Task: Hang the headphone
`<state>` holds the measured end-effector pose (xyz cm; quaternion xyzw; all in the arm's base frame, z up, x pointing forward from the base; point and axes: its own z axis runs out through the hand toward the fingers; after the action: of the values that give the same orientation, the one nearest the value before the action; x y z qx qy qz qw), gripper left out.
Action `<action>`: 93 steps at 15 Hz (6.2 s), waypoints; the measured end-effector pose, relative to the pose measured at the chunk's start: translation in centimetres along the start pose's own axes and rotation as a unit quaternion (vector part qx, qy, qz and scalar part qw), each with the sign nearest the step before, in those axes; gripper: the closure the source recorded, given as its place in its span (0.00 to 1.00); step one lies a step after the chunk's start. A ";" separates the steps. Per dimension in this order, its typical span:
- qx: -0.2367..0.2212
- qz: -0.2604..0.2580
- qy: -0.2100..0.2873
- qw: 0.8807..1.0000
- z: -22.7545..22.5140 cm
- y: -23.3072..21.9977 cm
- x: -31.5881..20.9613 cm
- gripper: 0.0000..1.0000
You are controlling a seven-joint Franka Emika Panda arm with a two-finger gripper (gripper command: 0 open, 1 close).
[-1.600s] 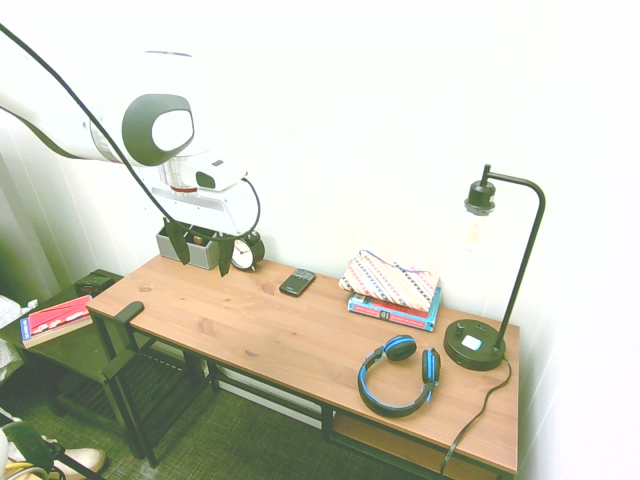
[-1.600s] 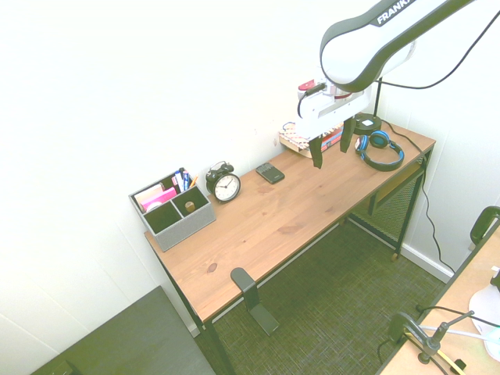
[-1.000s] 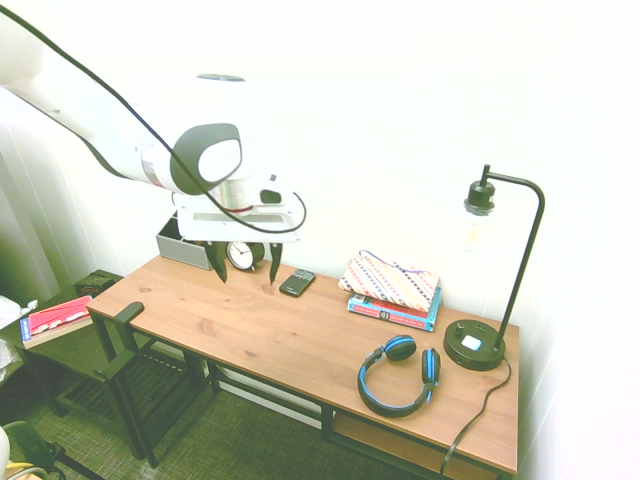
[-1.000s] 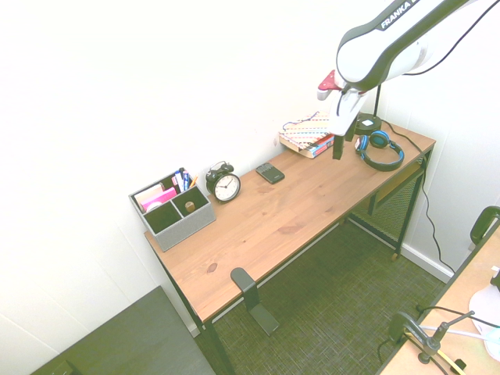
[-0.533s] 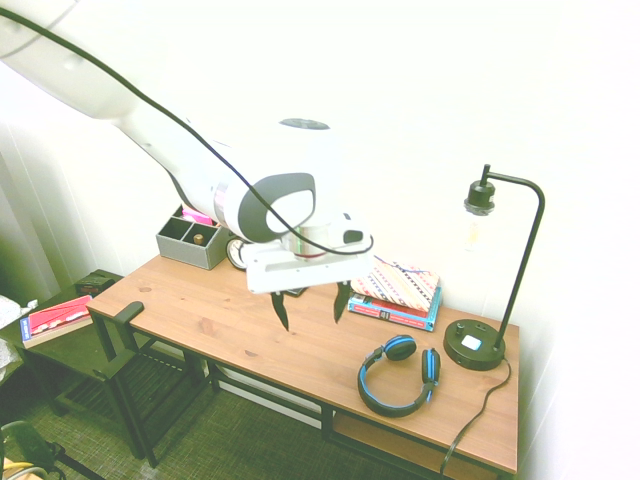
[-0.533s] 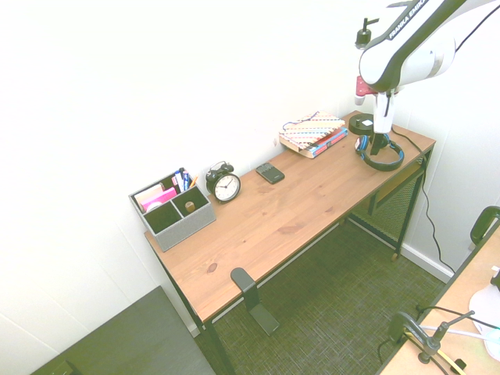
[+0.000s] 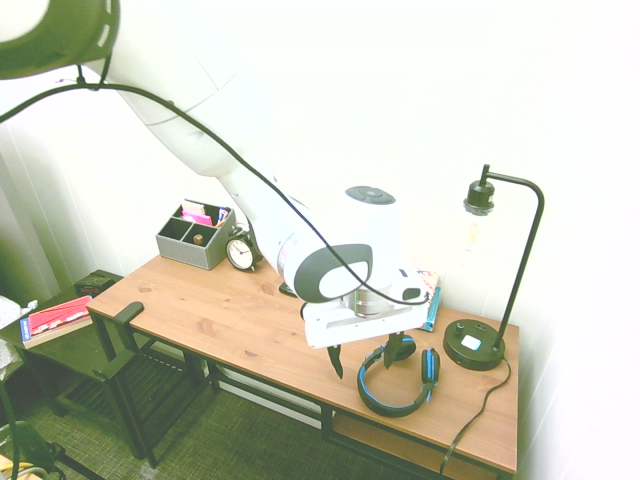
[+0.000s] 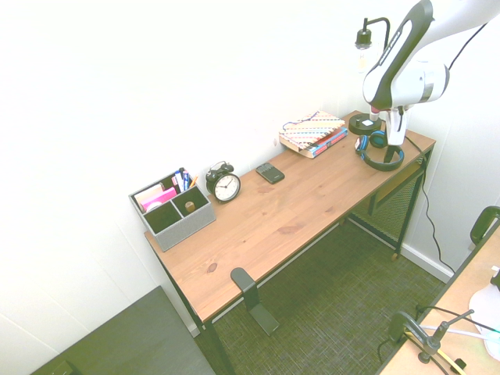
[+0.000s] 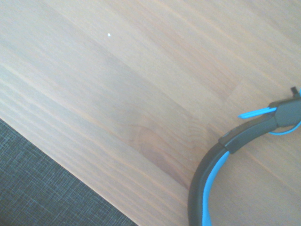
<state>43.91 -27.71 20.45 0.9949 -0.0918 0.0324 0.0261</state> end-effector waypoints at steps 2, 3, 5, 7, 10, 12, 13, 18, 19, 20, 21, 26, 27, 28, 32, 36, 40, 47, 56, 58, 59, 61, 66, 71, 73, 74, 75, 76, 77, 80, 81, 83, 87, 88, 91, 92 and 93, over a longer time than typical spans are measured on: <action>-0.002 -0.002 -0.004 1.000 2.0 -0.4 -0.1 1.00; -0.003 -0.002 -0.006 1.000 2.5 -0.3 0.0 1.00; -0.008 -0.001 -0.008 1.000 3.0 0.1 0.4 1.00; -0.010 0.001 -0.010 1.000 3.4 0.2 0.6 1.00; -0.012 0.004 -0.013 1.000 3.7 0.3 0.5 1.00; -0.013 0.005 -0.014 1.000 3.7 0.4 0.5 1.00; -0.014 0.005 -0.014 1.000 3.7 0.5 0.5 1.00; -0.015 0.015 -0.017 1.000 3.8 0.9 0.3 1.00; -0.014 0.016 -0.018 1.000 3.9 0.9 0.1 1.00; -0.014 0.017 -0.020 1.000 4.0 1.0 -0.1 1.00; -0.014 0.021 -0.020 0.999 4.0 1.0 -0.1 1.00; -0.018 0.116 -0.018 0.993 1.7 0.9 0.5 1.00; -0.020 0.141 -0.024 0.989 0.5 0.8 0.6 1.00; -0.019 0.168 -0.038 0.985 -1.1 0.4 0.4 1.00; -0.028 0.252 -0.071 0.965 -8.9 -5.3 -0.7 1.00; -0.060 0.303 -0.023 0.951 -15.6 -12.6 -2.6 1.00; -0.061 0.372 -0.026 0.926 -18.9 -27.0 -8.9 1.00; -0.030 0.455 0.032 0.889 -16.8 -51.4 -20.1 1.00; 0.027 0.490 0.003 0.871 -8.0 -57.7 -20.5 1.00; 0.023 0.489 -0.001 0.872 -4.4 -59.2 -21.3 1.00; 0.022 0.489 -0.005 0.872 -2.6 -60.4 -21.4 1.00; 0.019 0.489 -0.019 0.872 0.6 -62.6 -21.1 1.00; 0.019 0.503 -0.025 0.864 5.5 -63.9 -19.7 1.00; 0.002 0.508 -0.035 0.860 7.9 -62.6 -18.2 0.00; -0.005 0.507 -0.050 0.861 8.4 -62.1 -17.6 0.00; -0.005 0.506 -0.053 0.861 8.5 -62.0 -17.3 0.00; -0.005 0.505 -0.055 0.861 8.7 -62.0 -17.2 0.00; -0.007 0.505 -0.054 0.862 8.8 -61.9 -17.1 0.00; -0.008 0.504 -0.054 0.862 8.9 -61.9 -17.2 0.00; -0.011 0.504 -0.055 0.862 9.0 -62.0 -17.3 0.00; -0.011 0.504 -0.055 0.862 9.0 -62.0 -17.2 0.00; -0.010 0.503 -0.055 0.862 9.0 -62.0 -17.1 0.00; -0.001 0.481 -0.050 0.875 6.3 -61.8 -17.4 0.00; -0.009 0.459 -0.047 0.887 4.8 -61.2 -17.9 0.00; -0.023 0.376 -0.024 0.926 -1.2 -59.2 -18.6 0.00; -0.023 0.357 -0.010 0.934 -3.6 -58.1 -17.7 0.00; -0.024 0.348 0.001 0.937 -5.9 -56.6 -16.3 0.00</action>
<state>38.00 31.19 22.56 0.8997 -0.4332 0.0382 0.0370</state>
